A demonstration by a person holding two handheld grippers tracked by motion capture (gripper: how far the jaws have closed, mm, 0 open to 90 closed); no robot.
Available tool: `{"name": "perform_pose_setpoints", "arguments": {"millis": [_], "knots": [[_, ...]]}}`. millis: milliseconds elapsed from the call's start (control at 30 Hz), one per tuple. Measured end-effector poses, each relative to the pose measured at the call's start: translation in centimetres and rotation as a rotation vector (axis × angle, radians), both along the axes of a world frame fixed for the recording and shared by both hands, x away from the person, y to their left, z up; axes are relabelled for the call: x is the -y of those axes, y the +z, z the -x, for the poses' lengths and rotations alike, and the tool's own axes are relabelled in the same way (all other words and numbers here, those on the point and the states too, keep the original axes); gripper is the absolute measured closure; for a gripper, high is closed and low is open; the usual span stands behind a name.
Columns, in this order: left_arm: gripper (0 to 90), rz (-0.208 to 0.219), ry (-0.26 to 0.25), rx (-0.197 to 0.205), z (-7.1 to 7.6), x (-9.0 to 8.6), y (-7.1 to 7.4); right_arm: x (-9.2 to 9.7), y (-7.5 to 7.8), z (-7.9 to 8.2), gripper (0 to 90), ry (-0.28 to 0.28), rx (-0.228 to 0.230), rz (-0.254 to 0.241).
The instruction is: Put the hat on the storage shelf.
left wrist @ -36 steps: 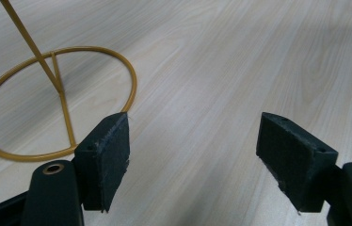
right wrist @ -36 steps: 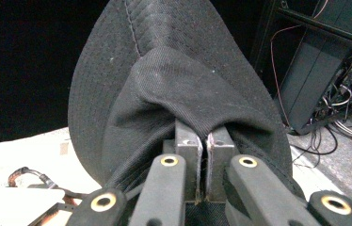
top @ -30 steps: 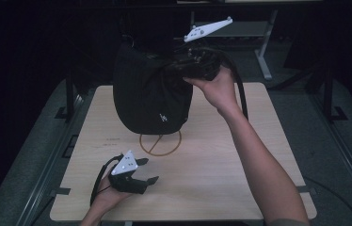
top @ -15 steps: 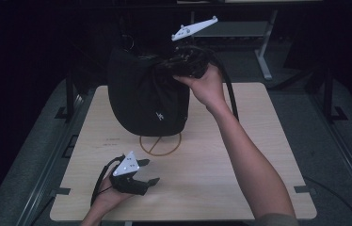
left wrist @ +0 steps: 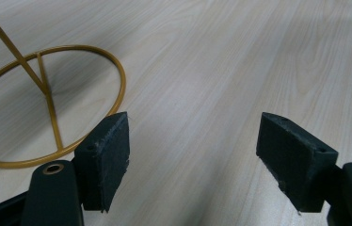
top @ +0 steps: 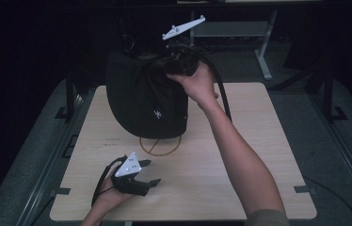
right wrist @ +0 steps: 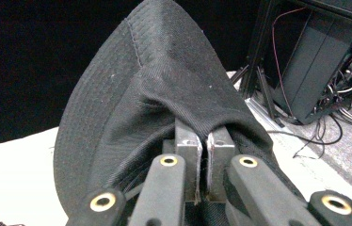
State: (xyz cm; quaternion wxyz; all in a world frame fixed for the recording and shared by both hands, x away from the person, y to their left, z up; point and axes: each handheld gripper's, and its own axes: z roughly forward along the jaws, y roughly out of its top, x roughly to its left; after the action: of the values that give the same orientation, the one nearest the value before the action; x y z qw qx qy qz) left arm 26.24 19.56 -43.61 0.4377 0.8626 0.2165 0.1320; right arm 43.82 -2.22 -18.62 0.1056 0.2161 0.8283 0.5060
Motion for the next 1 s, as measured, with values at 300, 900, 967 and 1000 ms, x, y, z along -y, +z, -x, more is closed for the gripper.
{"name": "perform_pose_setpoints", "arguments": {"millis": [300,900,967,1000], "knots": [[25.9,-0.003,-0.008,-0.002,0.1,0.2,-0.1,-1.3,-0.4,-0.7,86.6,0.000,-0.008,0.024],[25.9,-0.018,-0.024,0.007,0.2,0.6,-0.1,-3.9,-2.1,-2.3,85.3,0.006,-0.052,0.060],[25.9,-0.021,-0.024,0.010,0.2,0.7,-0.1,-4.2,-2.3,-2.5,84.7,0.007,-0.054,0.067],[25.9,-0.022,-0.024,0.011,0.2,0.7,-0.1,-4.3,-2.4,-2.5,84.7,0.004,-0.063,0.075]]}}
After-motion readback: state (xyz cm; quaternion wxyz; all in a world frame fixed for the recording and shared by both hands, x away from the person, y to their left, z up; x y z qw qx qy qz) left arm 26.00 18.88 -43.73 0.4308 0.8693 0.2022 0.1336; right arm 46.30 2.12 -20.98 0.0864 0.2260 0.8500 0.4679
